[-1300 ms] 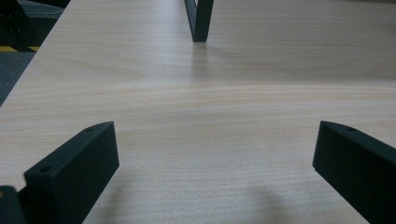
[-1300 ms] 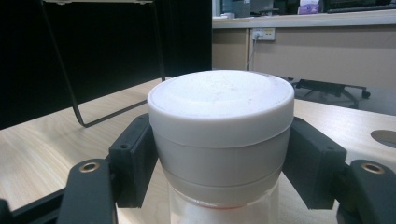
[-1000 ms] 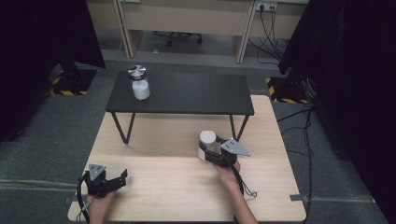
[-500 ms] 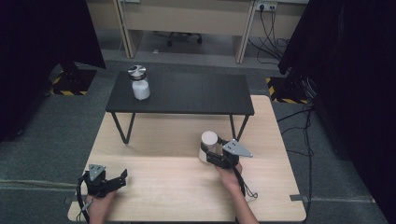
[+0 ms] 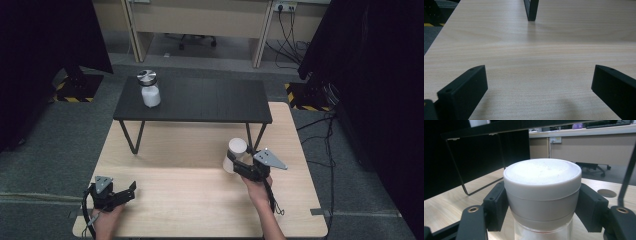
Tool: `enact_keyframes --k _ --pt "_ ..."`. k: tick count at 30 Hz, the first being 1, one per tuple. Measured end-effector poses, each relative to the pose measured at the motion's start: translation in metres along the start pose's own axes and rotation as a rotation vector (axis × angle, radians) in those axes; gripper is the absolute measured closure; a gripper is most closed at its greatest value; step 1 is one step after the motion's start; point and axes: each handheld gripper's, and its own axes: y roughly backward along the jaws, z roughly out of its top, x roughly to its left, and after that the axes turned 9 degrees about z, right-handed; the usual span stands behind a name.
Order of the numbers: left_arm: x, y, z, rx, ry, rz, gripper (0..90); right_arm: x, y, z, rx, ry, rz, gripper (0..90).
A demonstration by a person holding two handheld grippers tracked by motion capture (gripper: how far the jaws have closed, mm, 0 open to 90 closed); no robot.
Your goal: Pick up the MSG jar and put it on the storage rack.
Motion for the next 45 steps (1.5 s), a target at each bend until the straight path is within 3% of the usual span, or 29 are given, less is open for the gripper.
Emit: enact_keyframes --k 16,45 --pt "0.0 0.0 0.0 0.002 0.0 -0.001 0.0 0.009 0.02 0.043 -0.003 0.05 -0.022 33.8" --pt "0.0 -0.001 0.001 0.005 0.002 -0.002 0.0 0.013 0.022 0.095 -0.018 0.03 -0.074 33.8"
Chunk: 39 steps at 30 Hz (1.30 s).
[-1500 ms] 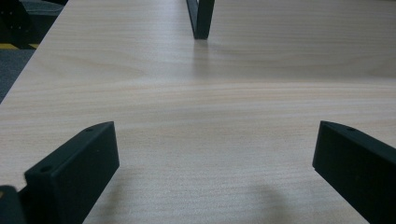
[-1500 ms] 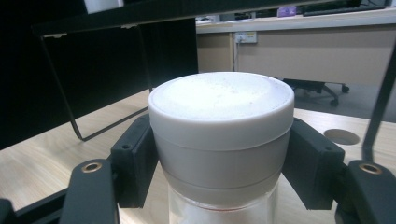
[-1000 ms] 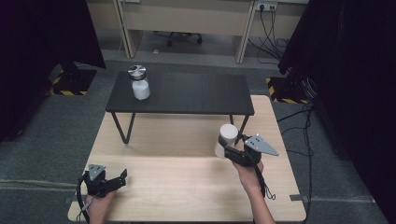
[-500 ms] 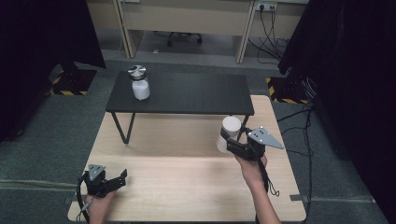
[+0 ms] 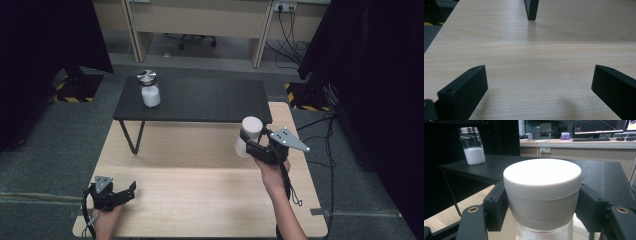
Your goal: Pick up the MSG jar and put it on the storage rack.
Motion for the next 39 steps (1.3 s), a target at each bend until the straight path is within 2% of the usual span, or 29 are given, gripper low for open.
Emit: enact_keyframes --k 16,21,39 --pt "0.0 0.001 0.0 -0.003 -0.008 -0.001 0.0 -0.001 0.004 0.037 0.002 0.021 -0.004 33.8" --pt "0.0 0.001 -0.001 -0.006 -0.009 -0.002 0.0 -0.001 0.004 0.043 -0.011 0.012 -0.005 33.8" --pt "0.001 0.001 -0.002 -0.009 -0.003 -0.007 0.0 0.003 -0.01 0.067 -0.029 0.039 -0.036 33.8"
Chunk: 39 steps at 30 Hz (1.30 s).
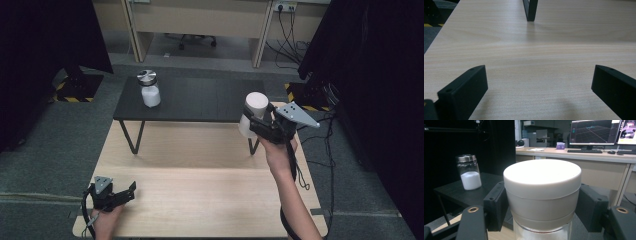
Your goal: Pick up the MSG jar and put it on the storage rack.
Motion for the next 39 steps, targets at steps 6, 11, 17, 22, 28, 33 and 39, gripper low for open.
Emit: enact_keyframes --k 6,11,17,22,28,33,39 --pt "0.0 0.0 0.0 0.002 -0.001 0.0 0.0 -0.001 -0.008 0.001 -0.014 -0.009 -0.024 33.8" --pt "0.0 0.0 0.001 0.003 -0.002 0.0 0.0 -0.002 -0.016 0.0 -0.022 -0.017 -0.048 33.8" --pt "0.0 -0.001 0.001 0.006 -0.003 -0.001 0.0 -0.005 -0.026 -0.001 -0.035 -0.03 -0.086 33.8" --pt "0.0 -0.001 0.001 0.007 -0.001 -0.003 0.0 -0.007 -0.036 0.001 -0.035 -0.03 -0.121 33.8" --pt "0.001 -0.001 0.001 0.006 0.002 -0.004 0.0 -0.012 -0.046 0.003 -0.043 -0.036 -0.134 33.8" --pt "0.0 -0.002 0.002 0.009 -0.005 -0.005 0.0 -0.014 -0.054 0.004 -0.03 -0.022 -0.142 33.8" --pt "0.002 -0.002 0.003 0.011 -0.005 -0.014 0.0 -0.017 -0.062 0.003 -0.033 -0.022 -0.159 33.7"
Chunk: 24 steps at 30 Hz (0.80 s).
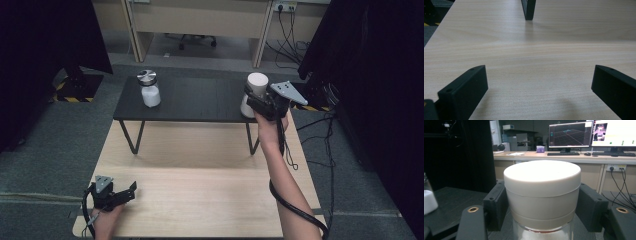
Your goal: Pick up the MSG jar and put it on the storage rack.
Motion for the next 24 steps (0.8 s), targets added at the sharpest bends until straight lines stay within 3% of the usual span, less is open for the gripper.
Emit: enact_keyframes --k 13,24 --pt "0.002 0.0 0.0 -0.001 0.009 -0.008 0.0 -0.003 -0.029 0.004 0.008 0.009 -0.008 33.7" --pt "0.002 -0.001 0.0 -0.001 0.008 -0.009 0.0 -0.003 -0.032 -0.002 -0.008 0.016 -0.013 33.7"
